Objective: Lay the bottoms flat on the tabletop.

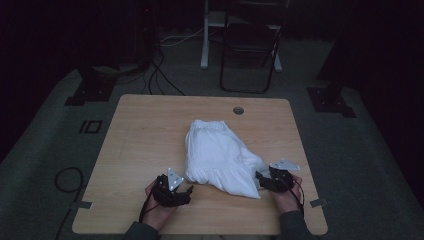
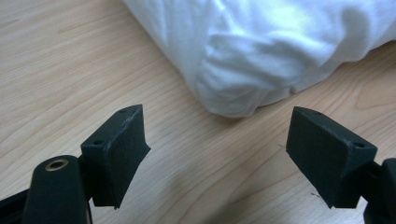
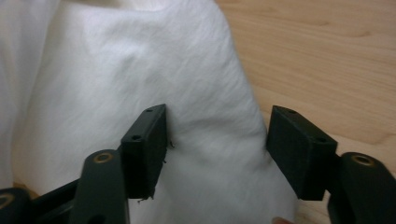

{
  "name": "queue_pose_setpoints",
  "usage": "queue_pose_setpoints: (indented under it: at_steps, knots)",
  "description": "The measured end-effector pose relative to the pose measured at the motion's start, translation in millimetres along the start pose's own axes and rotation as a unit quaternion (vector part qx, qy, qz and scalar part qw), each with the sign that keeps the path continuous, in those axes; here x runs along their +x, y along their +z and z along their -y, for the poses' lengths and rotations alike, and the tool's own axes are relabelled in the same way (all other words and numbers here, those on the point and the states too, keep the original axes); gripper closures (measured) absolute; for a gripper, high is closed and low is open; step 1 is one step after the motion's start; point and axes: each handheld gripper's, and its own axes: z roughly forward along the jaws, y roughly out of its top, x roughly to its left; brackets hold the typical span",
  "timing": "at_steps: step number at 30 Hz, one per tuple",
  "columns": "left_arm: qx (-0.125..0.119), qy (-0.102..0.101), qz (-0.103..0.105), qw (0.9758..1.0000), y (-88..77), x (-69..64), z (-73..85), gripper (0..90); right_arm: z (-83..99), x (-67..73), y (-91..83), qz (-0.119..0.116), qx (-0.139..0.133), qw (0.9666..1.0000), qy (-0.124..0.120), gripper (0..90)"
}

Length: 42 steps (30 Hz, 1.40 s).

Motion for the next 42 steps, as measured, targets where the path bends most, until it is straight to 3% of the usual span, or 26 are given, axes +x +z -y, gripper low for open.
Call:
queue_pose_setpoints:
  at_steps: [7,11,14,20,25,27,28,34,37,42]
  knots:
    - [-0.016,0.001,-0.002,0.9999,-3.0,-5.9,-8.0,20.0,2.0,-0.5,5.3,-0.017,0.007,0.9998,-0.004,48.8]
    - [-0.024,-0.006,-0.005,0.9997,-2.8,-6.5,-12.3,20.0,3.1,-4.2,6.5,-0.033,0.006,0.9994,0.008,52.7]
    - [-0.027,-0.007,-0.014,0.9995,-2.6,-5.0,-16.7,20.1,2.9,-4.6,6.6,-0.043,0.006,0.999,0.008,61.2]
    - [-0.032,-0.03,-0.043,0.9981,-1.4,15.6,-17.6,20.6,1.7,-3.5,4.5,-0.039,0.011,0.9992,-0.004,76.4]
    - [-0.024,-0.053,-0.067,0.996,1.0,35.9,-11.8,20.8,1.6,-3.9,3.8,-0.032,0.012,0.9994,-0.006,78.2]
    - [-0.024,-0.053,-0.067,0.996,1.0,35.9,-11.8,20.9,1.6,-4.1,3.6,-0.029,0.011,0.9995,-0.006,78.2]
    - [-0.016,-0.074,-0.077,0.9941,2.4,48.0,-5.9,21.1,1.9,-5.1,3.1,-0.026,0.012,0.9996,-0.003,78.6]
    - [0.0,-0.104,-0.088,0.9907,2.2,62.0,4.0,21.2,2.5,-7.8,2.0,-0.02,0.012,0.9997,0.002,78.9]
    - [0.004,-0.098,-0.083,0.9917,-1.7,61.5,6.8,21.3,2.7,-8.0,1.8,-0.019,0.012,0.9997,0.004,78.9]
    - [-0.012,-0.074,-0.062,0.9952,-16.9,46.2,5.7,23.1,3.3,-9.0,1.7,-0.022,0.01,0.9997,0.007,78.7]
